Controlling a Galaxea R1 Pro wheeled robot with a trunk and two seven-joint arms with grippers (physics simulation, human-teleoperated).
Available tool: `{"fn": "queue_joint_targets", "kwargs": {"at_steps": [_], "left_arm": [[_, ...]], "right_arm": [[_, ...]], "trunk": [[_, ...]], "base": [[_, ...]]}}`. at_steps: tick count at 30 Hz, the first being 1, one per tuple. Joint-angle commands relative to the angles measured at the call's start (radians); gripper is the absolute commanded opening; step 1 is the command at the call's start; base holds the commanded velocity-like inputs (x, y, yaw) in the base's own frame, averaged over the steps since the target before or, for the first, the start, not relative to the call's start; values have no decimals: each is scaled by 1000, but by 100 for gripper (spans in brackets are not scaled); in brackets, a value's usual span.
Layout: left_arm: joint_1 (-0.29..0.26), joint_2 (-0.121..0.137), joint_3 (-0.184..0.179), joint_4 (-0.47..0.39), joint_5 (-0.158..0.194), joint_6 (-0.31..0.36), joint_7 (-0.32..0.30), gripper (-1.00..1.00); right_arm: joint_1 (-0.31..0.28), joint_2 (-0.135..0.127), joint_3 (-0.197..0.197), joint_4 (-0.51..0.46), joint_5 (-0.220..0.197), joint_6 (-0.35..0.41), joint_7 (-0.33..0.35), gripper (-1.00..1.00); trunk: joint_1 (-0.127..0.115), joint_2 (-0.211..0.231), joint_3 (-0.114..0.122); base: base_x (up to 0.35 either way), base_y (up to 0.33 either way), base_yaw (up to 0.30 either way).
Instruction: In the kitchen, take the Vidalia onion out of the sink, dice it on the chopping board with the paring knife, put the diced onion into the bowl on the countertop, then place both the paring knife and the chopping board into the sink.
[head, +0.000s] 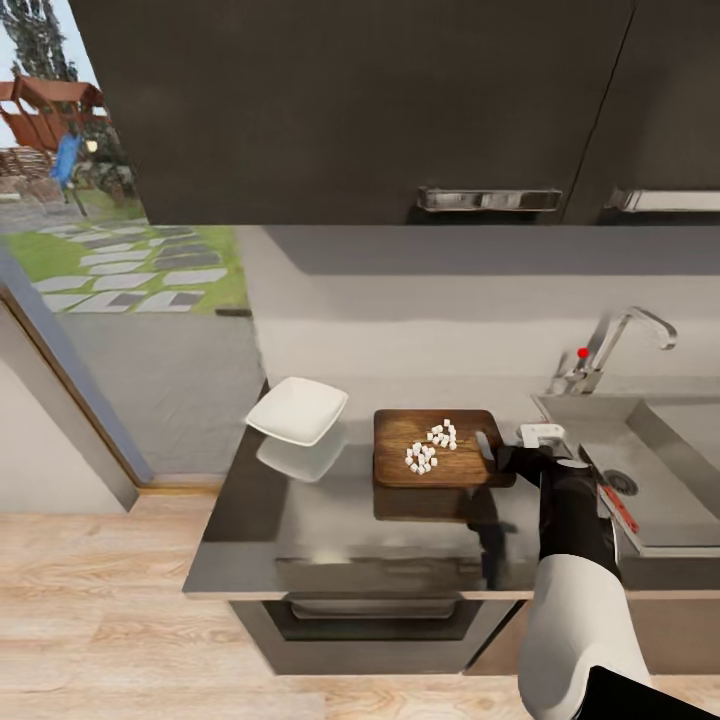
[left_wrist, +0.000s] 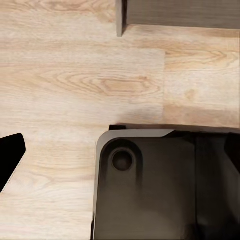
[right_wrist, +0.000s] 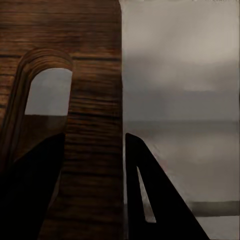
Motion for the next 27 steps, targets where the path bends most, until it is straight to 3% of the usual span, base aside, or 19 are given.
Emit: {"fn": "queue_joint_targets", "kwargs": {"at_steps": [1,7,15,27], "left_arm": [[0,1,-8,-1,9,-2,3,100],[0,1,-9,-1,9,-2,3,100],[0,1,-8,-1,9,-2,2,100],[0,1,-8,-1,9,-2,2,100]], "right_arm": [[-2,2,-3,-2,6,2,9,-100],[-2,2,-3,-2,6,2,9,-100],[-2,2,-3,-2,6,2,9,-100],[-2,2,-3,-2,6,3,10,-100]], "trunk": [[1,-2,0],[1,-2,9],[1,-2,22],[1,-2,41]], "base": [[0,280,0],[0,257,0],[5,24,0],[163,150,0]]}}
